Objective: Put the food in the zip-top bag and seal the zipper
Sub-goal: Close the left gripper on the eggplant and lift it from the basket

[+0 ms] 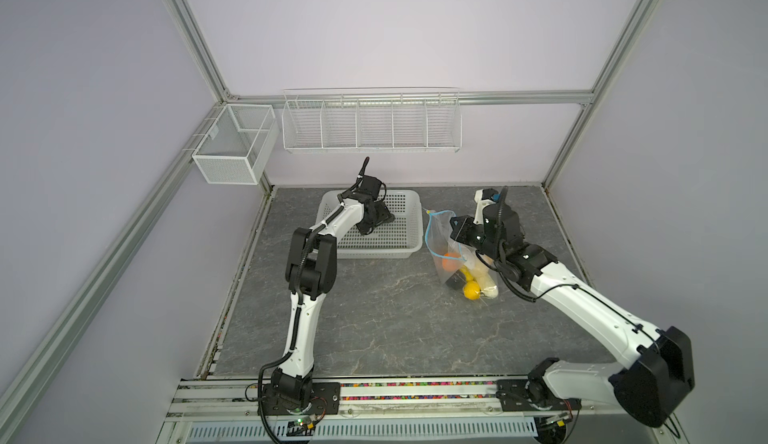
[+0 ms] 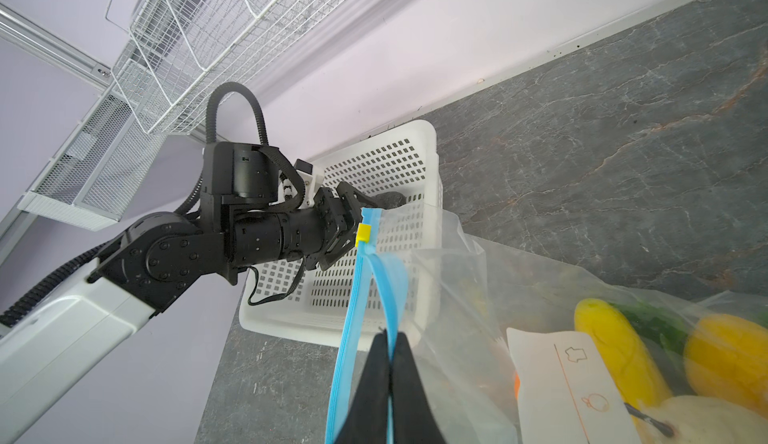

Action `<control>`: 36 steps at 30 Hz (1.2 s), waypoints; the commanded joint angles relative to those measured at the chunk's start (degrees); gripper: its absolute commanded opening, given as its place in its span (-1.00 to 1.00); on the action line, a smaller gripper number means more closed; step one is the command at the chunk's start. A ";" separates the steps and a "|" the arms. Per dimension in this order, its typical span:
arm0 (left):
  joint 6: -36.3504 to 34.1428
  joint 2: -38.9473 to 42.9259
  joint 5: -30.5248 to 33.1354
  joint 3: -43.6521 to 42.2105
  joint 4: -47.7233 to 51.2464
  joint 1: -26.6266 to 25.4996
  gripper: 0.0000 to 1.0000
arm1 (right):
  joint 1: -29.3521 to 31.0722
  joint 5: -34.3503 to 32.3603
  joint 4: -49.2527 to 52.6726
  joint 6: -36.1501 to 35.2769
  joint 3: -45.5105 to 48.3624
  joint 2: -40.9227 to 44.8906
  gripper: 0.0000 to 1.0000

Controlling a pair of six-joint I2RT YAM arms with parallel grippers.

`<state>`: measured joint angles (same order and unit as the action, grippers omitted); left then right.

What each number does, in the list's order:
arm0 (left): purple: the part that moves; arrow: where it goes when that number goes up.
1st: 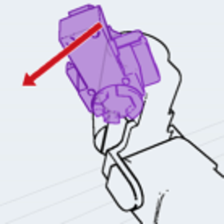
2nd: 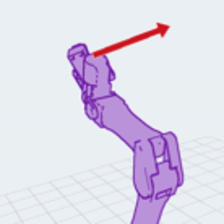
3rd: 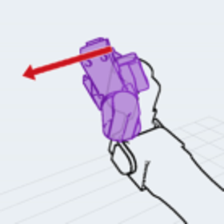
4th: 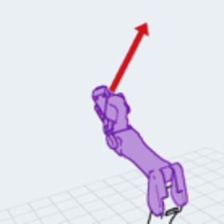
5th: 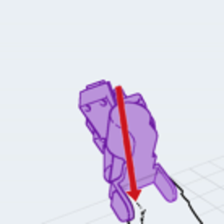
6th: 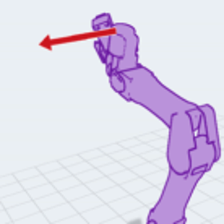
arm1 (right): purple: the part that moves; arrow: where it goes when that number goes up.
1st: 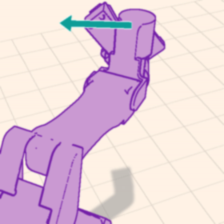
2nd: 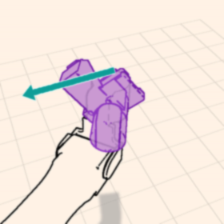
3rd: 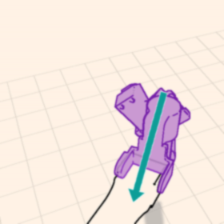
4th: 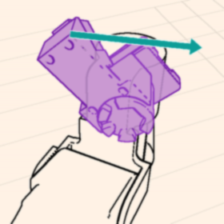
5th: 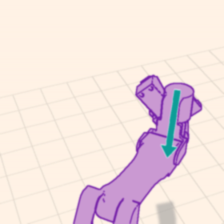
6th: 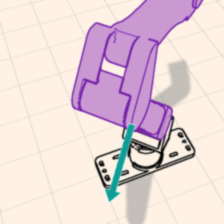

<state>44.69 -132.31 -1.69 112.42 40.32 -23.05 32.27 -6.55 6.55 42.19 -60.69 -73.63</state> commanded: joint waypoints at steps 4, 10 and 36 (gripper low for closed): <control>7.55 -3.22 2.22 7.06 0.10 0.28 0.62 | -0.76 -0.05 -1.71 0.24 1.78 1.64 -0.88; 10.37 -8.11 -0.05 12.78 2.52 0.06 0.55 | -1.36 0.22 -1.72 0.34 2.41 2.34 -0.88; 6.75 -9.27 2.74 12.70 8.01 0.20 0.11 | -2.36 0.75 -0.74 0.07 2.06 3.69 -0.88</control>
<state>52.36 -142.50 0.01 127.20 46.17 -22.94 30.35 -6.13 6.13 42.17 -59.11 -71.46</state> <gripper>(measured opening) 0.558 0.063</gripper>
